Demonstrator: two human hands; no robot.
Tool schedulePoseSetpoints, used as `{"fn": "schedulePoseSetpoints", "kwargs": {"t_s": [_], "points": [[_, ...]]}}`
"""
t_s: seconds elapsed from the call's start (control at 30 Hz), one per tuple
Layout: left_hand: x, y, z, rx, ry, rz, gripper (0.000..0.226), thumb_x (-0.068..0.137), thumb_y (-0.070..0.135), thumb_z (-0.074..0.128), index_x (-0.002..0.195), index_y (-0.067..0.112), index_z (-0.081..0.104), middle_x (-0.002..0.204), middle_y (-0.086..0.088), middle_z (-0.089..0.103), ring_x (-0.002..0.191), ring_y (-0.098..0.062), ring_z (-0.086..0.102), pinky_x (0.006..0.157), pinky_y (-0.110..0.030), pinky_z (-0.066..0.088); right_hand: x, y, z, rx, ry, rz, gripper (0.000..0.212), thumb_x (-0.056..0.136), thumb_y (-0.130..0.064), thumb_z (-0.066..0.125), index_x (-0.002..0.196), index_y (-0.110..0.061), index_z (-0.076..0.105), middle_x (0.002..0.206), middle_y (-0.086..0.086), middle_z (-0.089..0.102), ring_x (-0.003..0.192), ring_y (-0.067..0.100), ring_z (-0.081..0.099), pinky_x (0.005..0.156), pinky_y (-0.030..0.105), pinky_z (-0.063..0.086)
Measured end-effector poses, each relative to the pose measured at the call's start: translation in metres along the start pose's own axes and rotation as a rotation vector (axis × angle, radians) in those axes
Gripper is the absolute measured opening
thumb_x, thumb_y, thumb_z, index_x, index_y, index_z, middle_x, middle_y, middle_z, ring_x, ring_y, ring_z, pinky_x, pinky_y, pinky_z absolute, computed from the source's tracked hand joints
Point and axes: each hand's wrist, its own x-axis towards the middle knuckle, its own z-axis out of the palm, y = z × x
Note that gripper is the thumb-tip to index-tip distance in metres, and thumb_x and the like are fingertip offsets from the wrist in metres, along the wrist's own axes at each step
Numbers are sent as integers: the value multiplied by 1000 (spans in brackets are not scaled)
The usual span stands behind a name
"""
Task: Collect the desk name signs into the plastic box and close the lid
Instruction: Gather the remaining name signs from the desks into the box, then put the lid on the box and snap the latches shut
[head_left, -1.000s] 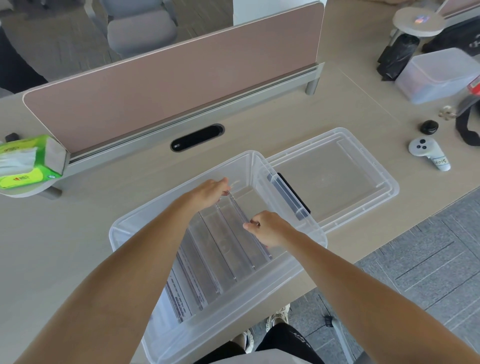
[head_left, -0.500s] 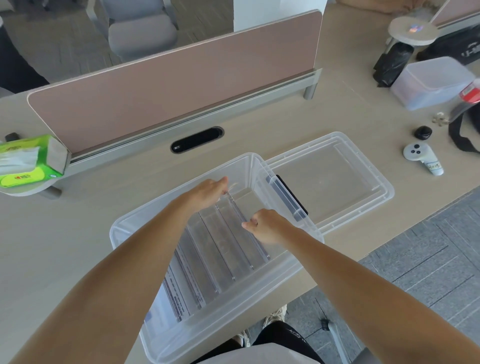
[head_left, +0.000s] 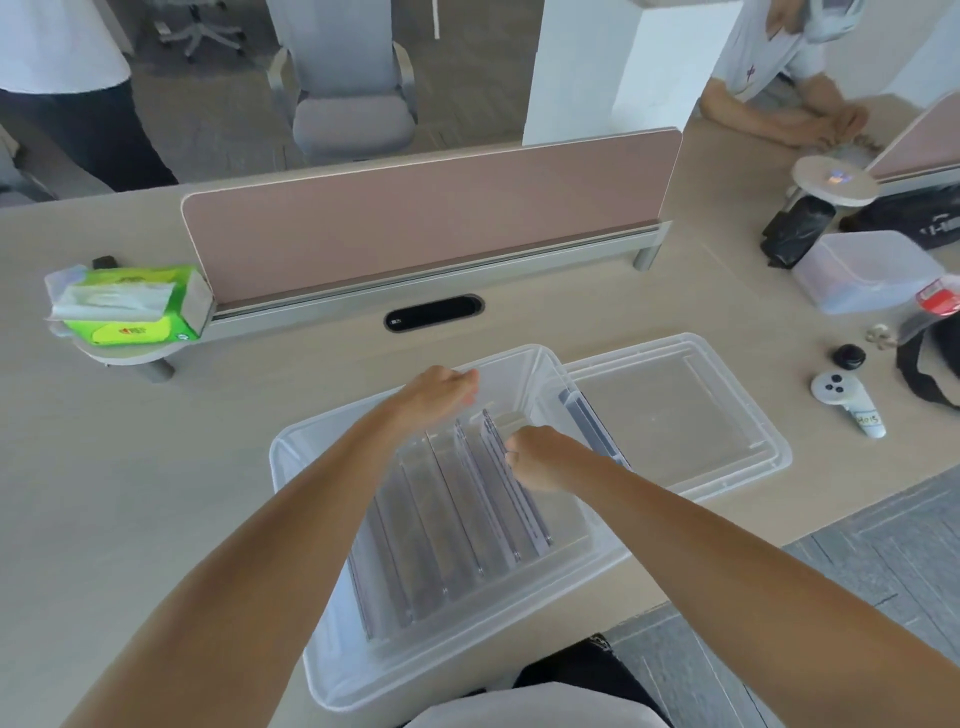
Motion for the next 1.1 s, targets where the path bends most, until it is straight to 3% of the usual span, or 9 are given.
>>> {"fn": "schedulePoseSetpoints", "kwargs": {"t_s": [0.07, 0.23, 0.37, 0.53, 0.7, 0.8, 0.87, 0.93, 1.1], "points": [[4, 14, 8, -50, 28, 34, 41, 97, 42, 44, 109, 12, 69, 107, 0, 72, 94, -19, 68, 92, -35, 52, -4, 3, -18, 2, 50, -23, 34, 92, -5, 38, 60, -13, 38, 63, 1, 42, 59, 17, 40, 52, 29, 30], [19, 68, 35, -42, 189, 92, 40, 94, 39, 46, 74, 14, 68, 63, 0, 62, 59, -19, 54, 66, -30, 47, -7, 51, -91, 247, 338, -52, 28, 88, -29, 50, 77, -10, 67, 80, 7, 74, 77, 27, 70, 73, 37, 59], [46, 118, 71, 126, 247, 87, 48, 93, 47, 50, 57, 17, 38, 54, 2, 37, 49, -16, 36, 52, -28, 29, -1, 131, -139, 418, 474, 40, 29, 81, -36, 57, 76, -10, 68, 76, 10, 74, 76, 32, 71, 76, 42, 60], [95, 170, 126, 211, 216, 76, 36, 89, 45, 58, 66, 18, 57, 60, 4, 51, 53, -14, 47, 54, -25, 35, 9, 235, -172, 417, 455, 146, 19, 80, -23, 51, 68, -11, 60, 65, 7, 63, 58, 27, 57, 59, 30, 45], [138, 174, 173, 235, 270, -78, 38, 91, 39, 55, 61, 17, 50, 61, 1, 49, 60, -20, 48, 57, -27, 36, 31, 310, -190, 365, 442, 205, 21, 86, -15, 46, 68, -12, 56, 69, 7, 60, 69, 28, 57, 61, 31, 44], [159, 154, 191, 227, 327, -262, 39, 93, 40, 43, 86, 8, 63, 73, -8, 57, 72, -28, 56, 64, -31, 44, 49, 342, -189, 345, 403, 241, 20, 89, -14, 45, 89, -9, 64, 92, 14, 67, 93, 34, 64, 73, 33, 48], [171, 138, 201, 271, 347, -406, 55, 92, 49, 37, 117, 4, 56, 108, -18, 61, 100, -36, 59, 85, -41, 50, 63, 359, -182, 335, 364, 269, 32, 92, -21, 47, 119, -10, 61, 117, 17, 62, 112, 36, 59, 88, 36, 49], [179, 126, 210, 335, 375, -509, 64, 93, 55, 39, 135, 7, 42, 133, -23, 45, 122, -41, 45, 99, -48, 43, 73, 371, -175, 277, 322, 296, 47, 94, -29, 48, 138, -15, 48, 131, 19, 52, 122, 39, 51, 98, 41, 45], [199, 114, 217, 246, 447, -702, 75, 91, 55, 46, 145, 6, 27, 139, -24, 37, 123, -41, 43, 98, -46, 41, 97, 391, -168, 324, 257, 343, 55, 93, -32, 51, 141, -9, 38, 135, 21, 48, 124, 42, 48, 99, 44, 44]]}}
